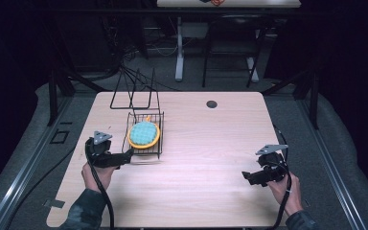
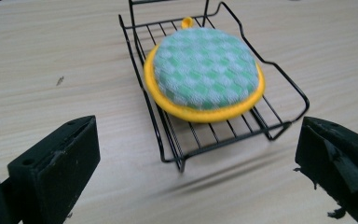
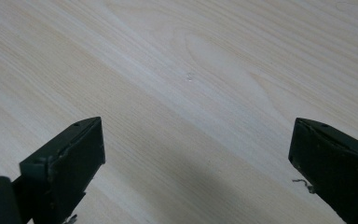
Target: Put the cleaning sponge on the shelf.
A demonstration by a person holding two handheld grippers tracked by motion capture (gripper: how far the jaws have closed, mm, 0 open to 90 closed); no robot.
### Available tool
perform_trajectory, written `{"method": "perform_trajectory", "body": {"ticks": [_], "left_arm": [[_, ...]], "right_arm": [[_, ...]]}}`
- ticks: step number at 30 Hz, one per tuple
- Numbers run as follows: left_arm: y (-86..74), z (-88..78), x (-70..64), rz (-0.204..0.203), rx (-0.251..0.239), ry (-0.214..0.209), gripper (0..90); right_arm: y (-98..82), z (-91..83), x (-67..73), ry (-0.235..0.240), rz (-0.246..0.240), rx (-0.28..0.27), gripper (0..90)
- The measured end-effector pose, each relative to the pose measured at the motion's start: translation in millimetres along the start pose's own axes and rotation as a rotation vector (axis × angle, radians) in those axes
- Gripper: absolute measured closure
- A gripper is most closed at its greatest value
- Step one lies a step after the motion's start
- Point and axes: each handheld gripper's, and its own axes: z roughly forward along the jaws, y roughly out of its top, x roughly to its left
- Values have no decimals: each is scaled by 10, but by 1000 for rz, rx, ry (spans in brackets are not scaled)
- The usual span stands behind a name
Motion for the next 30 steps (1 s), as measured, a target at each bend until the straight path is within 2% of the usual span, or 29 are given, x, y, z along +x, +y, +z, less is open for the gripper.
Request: {"method": "perform_trajectory", "body": {"ticks": [3, 6, 18, 21, 30], "left_arm": [[-82, -84, -26, 21, 4, 5, 0], [-123, -114, -17, 17, -3, 10, 0], [-435, -246, 24, 20, 56, -2, 0], [-493, -244, 55, 23, 73, -5, 0], [-500, -158, 82, 29, 101, -15, 0]], "right_arm": [[-1, 7, 2, 3, 0, 3, 30], [-1, 10, 6, 2, 0, 5, 30], [-9, 36, 31, -2, -13, 18, 33], [-7, 38, 29, -5, -15, 18, 34], [-18, 64, 0, -3, -12, 27, 36]]}}
